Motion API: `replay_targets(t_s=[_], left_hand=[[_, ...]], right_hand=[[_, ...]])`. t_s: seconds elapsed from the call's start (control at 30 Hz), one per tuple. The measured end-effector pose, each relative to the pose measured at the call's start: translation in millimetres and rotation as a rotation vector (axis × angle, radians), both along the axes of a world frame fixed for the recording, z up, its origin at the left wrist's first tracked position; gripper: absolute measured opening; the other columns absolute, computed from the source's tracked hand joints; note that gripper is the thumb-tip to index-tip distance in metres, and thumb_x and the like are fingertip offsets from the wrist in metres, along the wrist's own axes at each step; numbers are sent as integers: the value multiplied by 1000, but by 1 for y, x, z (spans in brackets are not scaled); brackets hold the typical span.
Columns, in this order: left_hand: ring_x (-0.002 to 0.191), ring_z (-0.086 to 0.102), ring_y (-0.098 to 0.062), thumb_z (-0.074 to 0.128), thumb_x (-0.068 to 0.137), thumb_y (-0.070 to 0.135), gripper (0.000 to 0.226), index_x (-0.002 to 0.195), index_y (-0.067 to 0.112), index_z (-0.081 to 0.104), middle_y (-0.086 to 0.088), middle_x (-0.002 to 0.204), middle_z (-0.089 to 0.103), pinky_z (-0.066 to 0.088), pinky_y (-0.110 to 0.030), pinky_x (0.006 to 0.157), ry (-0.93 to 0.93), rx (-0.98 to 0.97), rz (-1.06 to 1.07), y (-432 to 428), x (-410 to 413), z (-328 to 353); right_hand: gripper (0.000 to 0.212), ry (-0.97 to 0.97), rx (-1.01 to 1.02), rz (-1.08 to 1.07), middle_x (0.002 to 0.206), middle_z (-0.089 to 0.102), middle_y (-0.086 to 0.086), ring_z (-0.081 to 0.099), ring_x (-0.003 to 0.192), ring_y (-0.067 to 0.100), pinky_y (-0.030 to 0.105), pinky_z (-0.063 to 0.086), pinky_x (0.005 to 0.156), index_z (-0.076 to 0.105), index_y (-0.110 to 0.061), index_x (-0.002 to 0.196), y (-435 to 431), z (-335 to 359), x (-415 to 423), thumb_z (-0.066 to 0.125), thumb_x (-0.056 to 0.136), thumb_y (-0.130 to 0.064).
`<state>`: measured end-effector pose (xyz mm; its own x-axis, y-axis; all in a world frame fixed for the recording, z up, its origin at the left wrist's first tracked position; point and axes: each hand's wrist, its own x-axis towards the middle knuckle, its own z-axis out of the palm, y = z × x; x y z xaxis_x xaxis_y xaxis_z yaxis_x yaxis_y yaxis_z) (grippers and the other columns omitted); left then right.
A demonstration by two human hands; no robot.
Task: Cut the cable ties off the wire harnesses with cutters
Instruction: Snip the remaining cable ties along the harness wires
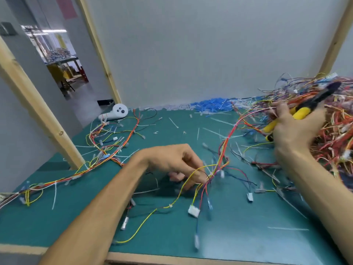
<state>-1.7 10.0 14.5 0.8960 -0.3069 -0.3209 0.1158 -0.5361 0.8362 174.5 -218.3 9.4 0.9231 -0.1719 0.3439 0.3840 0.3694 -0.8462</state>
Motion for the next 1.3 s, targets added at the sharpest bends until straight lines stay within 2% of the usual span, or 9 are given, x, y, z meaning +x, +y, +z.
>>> replay_targets(t_s=[0.2,0.3,0.43,0.5,0.6,0.7,0.93,1.13,1.3], left_hand=[[109,63,-19,69,87,8,60,144,19,53,7,139,60,47,-55,88,-75,-286,-557,-29,1,3],[98,66,-22,60,94,-11,39,125,12,71,-4,118,72,52,-44,82,-78,-193,-437,-15,3,3],[47,50,-19,49,62,1,21,67,8,68,-13,62,66,32,-22,47,-189,-39,236,-7,10,-2],[60,48,-20,52,65,12,19,73,12,69,-12,71,67,31,-26,51,-405,-71,489,-2,16,-4],[102,61,-20,53,94,31,40,123,7,68,-3,113,72,47,-32,80,-441,-294,353,-11,23,-7],[89,68,-21,59,100,41,43,104,-1,66,3,92,71,53,-32,86,-413,-462,268,-35,25,-15],[93,60,-29,68,96,19,26,115,1,71,-27,107,70,45,-46,83,-554,-467,474,-35,26,-20],[83,65,-26,58,95,-2,19,112,-8,66,-16,101,72,55,-30,70,-610,-516,601,-37,28,-23],[69,66,-20,45,96,-13,29,118,-4,62,-14,86,72,56,-27,66,-422,-759,838,-28,28,-19]], right_hand=[[20,-55,-126,191,86,70,7,73,69,18,29,62,64,58,-15,99,15,1,-5,71,94,-1],[13,-62,-187,460,76,69,10,68,62,20,31,57,59,61,-7,104,22,1,-13,64,99,5],[19,-64,-198,734,66,59,7,46,52,18,31,42,57,62,-13,116,23,3,-27,55,105,0],[24,-109,-236,879,67,56,10,44,53,18,33,39,59,61,-12,126,20,5,-32,54,105,-1],[31,-168,-356,1029,74,64,14,54,55,21,31,48,50,55,-9,135,16,8,-44,56,106,-3],[27,-238,-513,1092,83,68,16,63,65,19,32,56,59,58,-4,131,20,7,-55,57,105,1],[51,-254,-673,900,94,72,18,68,62,32,40,56,55,58,-23,133,29,-2,-64,60,95,10],[53,-200,-710,859,78,73,16,63,47,33,36,50,46,53,-37,123,29,-9,-65,71,83,-5],[48,-431,-1094,577,74,65,-2,52,68,16,46,48,66,40,-37,122,28,-16,-59,69,87,-22]])
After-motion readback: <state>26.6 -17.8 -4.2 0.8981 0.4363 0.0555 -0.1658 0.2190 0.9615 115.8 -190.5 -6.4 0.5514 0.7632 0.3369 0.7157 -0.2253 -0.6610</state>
